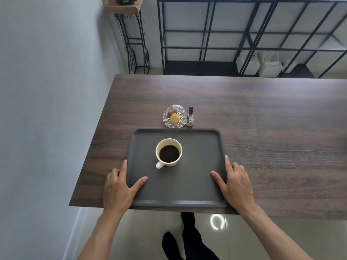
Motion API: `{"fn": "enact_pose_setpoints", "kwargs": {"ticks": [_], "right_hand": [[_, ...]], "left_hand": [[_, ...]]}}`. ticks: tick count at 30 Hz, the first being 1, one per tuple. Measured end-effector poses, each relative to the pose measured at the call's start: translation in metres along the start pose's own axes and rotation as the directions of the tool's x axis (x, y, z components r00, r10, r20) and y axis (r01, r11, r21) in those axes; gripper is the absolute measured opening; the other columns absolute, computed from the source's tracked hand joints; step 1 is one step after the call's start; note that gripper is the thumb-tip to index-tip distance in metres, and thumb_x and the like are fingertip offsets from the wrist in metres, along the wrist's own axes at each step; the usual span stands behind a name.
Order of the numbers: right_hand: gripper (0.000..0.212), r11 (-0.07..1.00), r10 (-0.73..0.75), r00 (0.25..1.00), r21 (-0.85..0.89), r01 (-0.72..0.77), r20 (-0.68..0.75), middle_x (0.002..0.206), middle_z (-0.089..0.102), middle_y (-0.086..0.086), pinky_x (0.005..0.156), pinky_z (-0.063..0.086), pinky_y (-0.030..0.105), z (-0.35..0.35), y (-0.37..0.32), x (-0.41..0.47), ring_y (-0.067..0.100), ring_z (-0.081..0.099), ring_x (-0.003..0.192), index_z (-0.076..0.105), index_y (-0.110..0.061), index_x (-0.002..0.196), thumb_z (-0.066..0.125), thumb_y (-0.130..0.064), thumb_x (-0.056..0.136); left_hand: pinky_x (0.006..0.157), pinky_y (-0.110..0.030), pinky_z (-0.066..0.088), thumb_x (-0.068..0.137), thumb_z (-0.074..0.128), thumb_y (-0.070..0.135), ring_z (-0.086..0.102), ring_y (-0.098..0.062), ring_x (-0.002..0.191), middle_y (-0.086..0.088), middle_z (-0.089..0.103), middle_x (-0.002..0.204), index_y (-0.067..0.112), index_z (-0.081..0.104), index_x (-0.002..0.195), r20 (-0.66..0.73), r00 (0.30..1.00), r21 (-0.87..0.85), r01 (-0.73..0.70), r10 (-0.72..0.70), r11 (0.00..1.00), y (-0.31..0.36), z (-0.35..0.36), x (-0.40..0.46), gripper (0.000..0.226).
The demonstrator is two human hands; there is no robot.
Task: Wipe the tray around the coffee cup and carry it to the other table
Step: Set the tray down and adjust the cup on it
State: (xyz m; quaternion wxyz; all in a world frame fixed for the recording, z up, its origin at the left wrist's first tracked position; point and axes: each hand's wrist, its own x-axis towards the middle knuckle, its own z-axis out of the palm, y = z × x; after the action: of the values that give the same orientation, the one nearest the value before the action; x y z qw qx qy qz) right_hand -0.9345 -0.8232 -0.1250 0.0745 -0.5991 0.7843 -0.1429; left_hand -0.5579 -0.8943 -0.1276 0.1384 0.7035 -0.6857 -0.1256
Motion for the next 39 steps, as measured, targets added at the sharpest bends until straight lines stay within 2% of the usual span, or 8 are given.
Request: {"fn": "enact_pose_setpoints", "kwargs": {"ticks": [11,14,16,21,24,28,32,39], "right_hand": [[0.075,1.0,0.016,1.0,0.017,-0.016,-0.02,0.099,0.056,0.013,0.077,0.055,0.051,0.0,0.0,-0.004,0.032,0.053,0.088,0.049,-0.001,0.149,0.062,-0.053,0.097],[0.071,0.998,0.024,0.996,0.052,-0.019,-0.091,0.112,0.055,0.015,0.085,0.053,0.051,-0.007,-0.002,-0.001,0.034,0.052,0.099,0.053,-0.006,0.146,0.054,-0.059,0.098],[0.07,0.995,-0.049,0.993,0.076,0.057,-0.107,0.117,0.053,0.009,0.088,0.052,0.046,-0.015,-0.013,0.008,0.03,0.052,0.104,0.054,-0.011,0.146,0.054,-0.061,0.097],[0.079,0.946,-0.305,0.952,0.121,0.3,0.03,0.122,0.053,-0.001,0.096,0.051,0.036,-0.024,-0.061,0.042,0.018,0.051,0.113,0.047,-0.018,0.154,0.053,-0.071,0.095],[0.089,0.936,-0.345,0.929,0.12,0.331,0.133,0.13,0.051,-0.001,0.102,0.048,0.036,-0.019,-0.081,0.061,0.018,0.047,0.119,0.037,-0.022,0.159,0.052,-0.077,0.091],[0.087,0.932,-0.358,0.913,0.133,0.336,0.198,0.128,0.052,-0.001,0.099,0.049,0.035,-0.007,-0.089,0.074,0.017,0.047,0.116,0.037,-0.027,0.158,0.056,-0.076,0.089],[0.074,0.92,-0.378,0.904,0.195,0.341,0.202,0.121,0.051,-0.008,0.091,0.051,0.031,0.002,-0.091,0.07,0.009,0.045,0.106,0.041,-0.038,0.149,0.057,-0.077,0.089],[0.067,0.938,-0.324,0.942,0.16,0.309,0.084,0.112,0.06,-0.008,0.083,0.05,0.028,0.0,-0.091,0.051,0.009,0.049,0.098,0.062,-0.028,0.135,0.058,-0.076,0.088]], "left_hand": [[0.072,-0.036,0.056,0.077,0.05,0.087,0.046,-0.018,0.097,-0.002,0.045,0.107,0.029,0.028,0.159,0.112,0.993,-0.003,0.043,-0.042,0.999,0.004,-0.01,0.005,0.102],[0.078,-0.038,0.058,0.077,0.05,0.091,0.045,-0.017,0.1,-0.002,0.047,0.114,0.03,0.036,0.155,0.019,1.0,-0.033,0.009,-0.009,0.999,0.008,-0.02,0.008,0.1],[0.081,-0.035,0.056,0.076,0.05,0.092,0.045,-0.012,0.1,0.003,0.05,0.114,0.03,0.044,0.15,-0.031,0.994,-0.051,-0.107,0.106,0.993,0.019,-0.027,0.014,0.097],[0.095,-0.038,0.048,0.067,0.053,0.097,0.044,-0.013,0.109,0.008,0.049,0.12,0.034,0.038,0.152,0.185,0.947,-0.058,-0.255,0.262,0.965,0.059,-0.033,0.039,0.107],[0.1,-0.039,0.043,0.063,0.06,0.093,0.042,-0.013,0.113,0.011,0.046,0.123,0.038,0.035,0.151,0.307,0.904,-0.056,-0.294,0.297,0.954,0.072,-0.03,0.053,0.107],[0.096,-0.038,0.043,0.064,0.073,0.077,0.043,-0.01,0.11,0.015,0.048,0.121,0.039,0.046,0.141,0.338,0.876,-0.103,-0.331,0.346,0.938,0.077,-0.028,0.066,0.09],[0.095,-0.039,0.043,0.066,0.079,0.063,0.044,-0.009,0.11,0.019,0.049,0.123,0.039,0.049,0.137,0.367,0.856,-0.149,-0.332,0.363,0.932,0.076,-0.028,0.073,0.081],[0.1,-0.042,0.042,0.069,0.08,0.045,0.042,-0.011,0.109,0.02,0.047,0.127,0.041,0.046,0.141,0.477,0.77,-0.177,-0.389,0.424,0.904,0.086,-0.035,0.089,0.08]]}}
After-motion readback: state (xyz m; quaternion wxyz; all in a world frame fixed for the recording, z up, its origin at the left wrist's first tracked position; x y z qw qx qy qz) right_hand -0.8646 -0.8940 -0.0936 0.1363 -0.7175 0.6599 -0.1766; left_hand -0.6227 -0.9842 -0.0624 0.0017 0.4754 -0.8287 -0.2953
